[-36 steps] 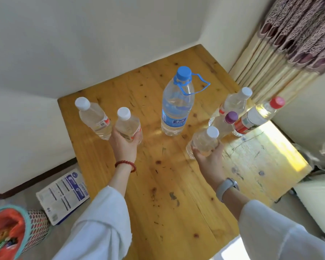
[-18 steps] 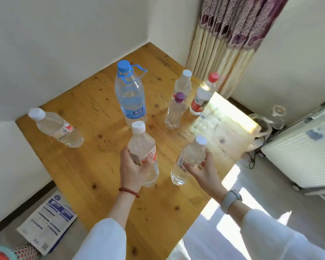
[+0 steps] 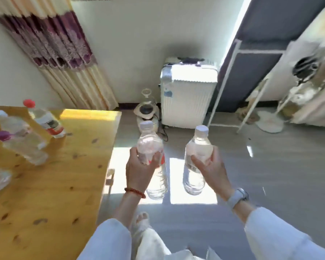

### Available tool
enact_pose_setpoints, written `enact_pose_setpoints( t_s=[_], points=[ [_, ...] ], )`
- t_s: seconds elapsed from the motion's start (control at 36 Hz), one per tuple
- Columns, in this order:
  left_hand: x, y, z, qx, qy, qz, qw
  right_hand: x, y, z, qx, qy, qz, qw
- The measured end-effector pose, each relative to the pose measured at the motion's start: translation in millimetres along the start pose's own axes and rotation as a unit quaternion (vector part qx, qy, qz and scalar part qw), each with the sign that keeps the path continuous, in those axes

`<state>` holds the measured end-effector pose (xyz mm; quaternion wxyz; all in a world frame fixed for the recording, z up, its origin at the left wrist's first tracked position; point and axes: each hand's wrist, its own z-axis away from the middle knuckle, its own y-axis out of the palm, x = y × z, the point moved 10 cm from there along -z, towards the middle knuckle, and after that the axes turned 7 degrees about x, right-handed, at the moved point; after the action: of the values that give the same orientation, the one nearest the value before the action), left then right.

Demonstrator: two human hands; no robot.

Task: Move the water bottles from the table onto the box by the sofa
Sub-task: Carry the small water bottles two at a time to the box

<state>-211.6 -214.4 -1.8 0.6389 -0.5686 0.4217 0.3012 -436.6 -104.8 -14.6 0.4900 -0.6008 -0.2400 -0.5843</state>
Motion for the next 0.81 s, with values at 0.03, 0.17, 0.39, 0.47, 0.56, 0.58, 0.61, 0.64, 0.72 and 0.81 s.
enact_pose_setpoints(
  t_s=[0.03, 0.17, 0.39, 0.47, 0.56, 0.58, 0.61, 0.64, 0.72, 0.81],
  points=[
    [-16.5, 27.5, 2.8, 0.024, 0.011, 0.002, 1.000, -10.8, -30.2, 4.4, -0.033, 0.012, 0.006, 0.999],
    [-90.0, 162.0, 15.5, 0.156, 0.079, 0.019, 0.984, -52.3, -163.7, 27.9, -0.180, 0.047, 0.034, 0.982],
    [-189.8, 370.8, 30.4, 0.325, 0.163, -0.015, 0.931, -133.4, -338.5, 66.3, -0.339, 0.117, 0.010, 0.933],
    [-225.5, 450.5, 37.6, 0.373, 0.175, -0.010, 0.911, -159.9, -403.1, 73.0, -0.389, 0.140, 0.007, 0.911],
    [-263.3, 534.1, 45.6, 0.424, 0.187, -0.011, 0.886, -179.7, -467.7, 69.6, -0.426, 0.162, 0.002, 0.890],
    [-276.9, 561.9, 48.6, 0.441, 0.193, -0.017, 0.876, -185.6, -489.5, 67.1, -0.438, 0.168, -0.003, 0.883],
    [-291.0, 590.0, 51.6, 0.458, 0.199, -0.021, 0.866, -191.5, -512.0, 64.6, -0.449, 0.175, -0.010, 0.876],
    [-304.5, 615.9, 55.3, 0.473, 0.206, -0.025, 0.856, -196.8, -532.5, 62.6, -0.458, 0.180, -0.017, 0.870],
    [-348.2, 690.4, 70.9, 0.508, 0.233, -0.036, 0.829, -213.2, -593.4, 60.2, -0.481, 0.194, -0.026, 0.855],
    [-393.4, 756.9, 96.0, 0.543, 0.262, -0.040, 0.797, -229.7, -646.3, 71.4, -0.519, 0.207, -0.042, 0.829]
  ],
)
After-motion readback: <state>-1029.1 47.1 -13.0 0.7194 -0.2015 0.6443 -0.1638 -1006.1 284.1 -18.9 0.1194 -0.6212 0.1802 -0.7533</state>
